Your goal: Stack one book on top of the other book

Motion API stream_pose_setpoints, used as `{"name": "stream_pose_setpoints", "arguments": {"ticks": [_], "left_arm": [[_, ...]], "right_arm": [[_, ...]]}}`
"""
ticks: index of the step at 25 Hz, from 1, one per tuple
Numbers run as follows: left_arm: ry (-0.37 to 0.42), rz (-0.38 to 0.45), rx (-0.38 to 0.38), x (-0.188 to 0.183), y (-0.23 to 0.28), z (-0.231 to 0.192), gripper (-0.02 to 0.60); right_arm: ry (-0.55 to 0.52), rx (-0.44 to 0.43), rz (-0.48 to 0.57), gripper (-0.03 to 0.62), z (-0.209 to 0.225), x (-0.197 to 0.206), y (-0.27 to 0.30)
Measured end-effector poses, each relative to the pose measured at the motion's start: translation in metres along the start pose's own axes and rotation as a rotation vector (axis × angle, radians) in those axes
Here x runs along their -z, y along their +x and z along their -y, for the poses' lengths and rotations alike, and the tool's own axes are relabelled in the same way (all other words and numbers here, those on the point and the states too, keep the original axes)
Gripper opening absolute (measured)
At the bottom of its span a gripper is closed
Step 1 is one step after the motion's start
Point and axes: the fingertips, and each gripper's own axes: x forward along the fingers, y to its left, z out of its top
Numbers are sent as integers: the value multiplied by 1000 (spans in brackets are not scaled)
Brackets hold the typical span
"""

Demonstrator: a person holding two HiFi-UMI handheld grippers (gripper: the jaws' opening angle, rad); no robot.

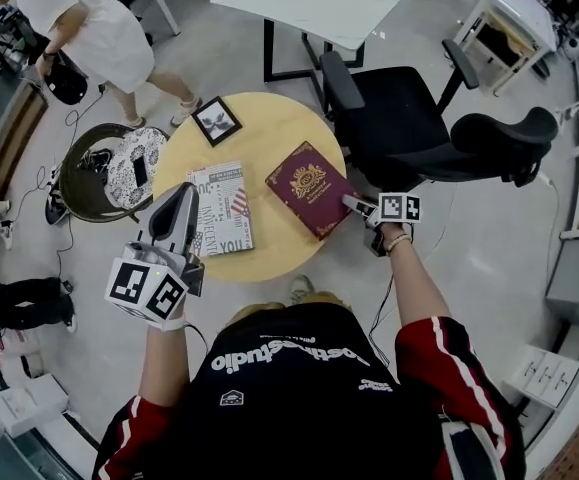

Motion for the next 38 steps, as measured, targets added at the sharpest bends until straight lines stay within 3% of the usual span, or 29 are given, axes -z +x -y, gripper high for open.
{"name": "stream_pose_setpoints", "arguments": {"ticks": [20,30,38], "left_arm": [[-23,107,-51,-22,-77,-36,15],[-24,144,-57,-34,-107,-64,15],[-29,153,-112,-38,-141,-89,15]], "right_arm": [[146,65,180,258,-43,-11,-29],[134,81,252,255,-82,-30,-28],[107,43,266,255,-122,-44,-8]]}}
